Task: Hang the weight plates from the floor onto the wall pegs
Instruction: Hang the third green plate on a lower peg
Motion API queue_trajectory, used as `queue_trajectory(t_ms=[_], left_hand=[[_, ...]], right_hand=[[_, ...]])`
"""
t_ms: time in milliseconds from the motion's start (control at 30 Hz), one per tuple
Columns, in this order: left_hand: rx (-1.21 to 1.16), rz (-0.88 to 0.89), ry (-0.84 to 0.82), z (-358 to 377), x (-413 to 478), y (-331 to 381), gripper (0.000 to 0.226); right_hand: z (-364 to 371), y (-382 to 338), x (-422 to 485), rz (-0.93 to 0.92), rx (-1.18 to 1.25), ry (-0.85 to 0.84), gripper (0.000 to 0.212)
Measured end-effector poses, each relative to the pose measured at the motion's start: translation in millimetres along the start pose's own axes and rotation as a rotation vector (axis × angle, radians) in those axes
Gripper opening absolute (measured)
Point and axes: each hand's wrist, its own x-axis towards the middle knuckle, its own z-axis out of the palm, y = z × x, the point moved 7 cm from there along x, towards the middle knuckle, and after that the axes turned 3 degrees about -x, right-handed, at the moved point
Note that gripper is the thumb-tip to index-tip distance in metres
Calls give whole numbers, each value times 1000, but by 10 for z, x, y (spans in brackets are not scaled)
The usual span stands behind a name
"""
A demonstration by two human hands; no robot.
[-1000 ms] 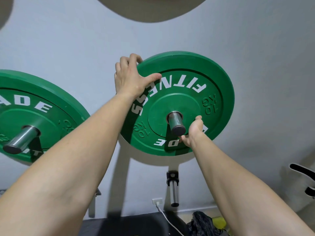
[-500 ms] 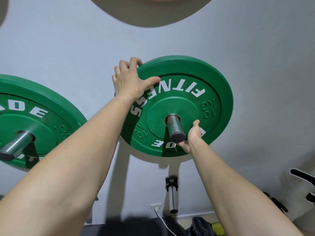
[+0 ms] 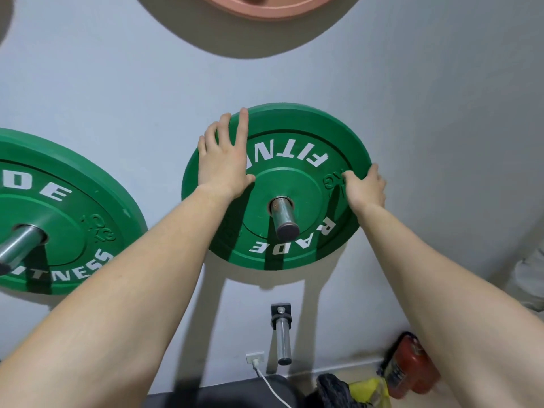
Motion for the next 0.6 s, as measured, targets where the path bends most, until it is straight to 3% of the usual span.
queue_trajectory(t_ms=[133, 300, 433, 600], left_hand=[[-17, -67, -15, 45, -71, -31, 130], [-76, -159, 23, -13, -113, -104, 109], [-23, 33, 105, -211, 12, 194, 104], [14, 159, 28, -253, 236, 428, 103]], right_hand=[[14, -121, -9, -11, 34, -2, 83], [-29, -364, -16, -94, 3, 28, 76], [-72, -579, -60, -204, -103, 30, 71], [-101, -881, -179, -386, -220, 20, 64]])
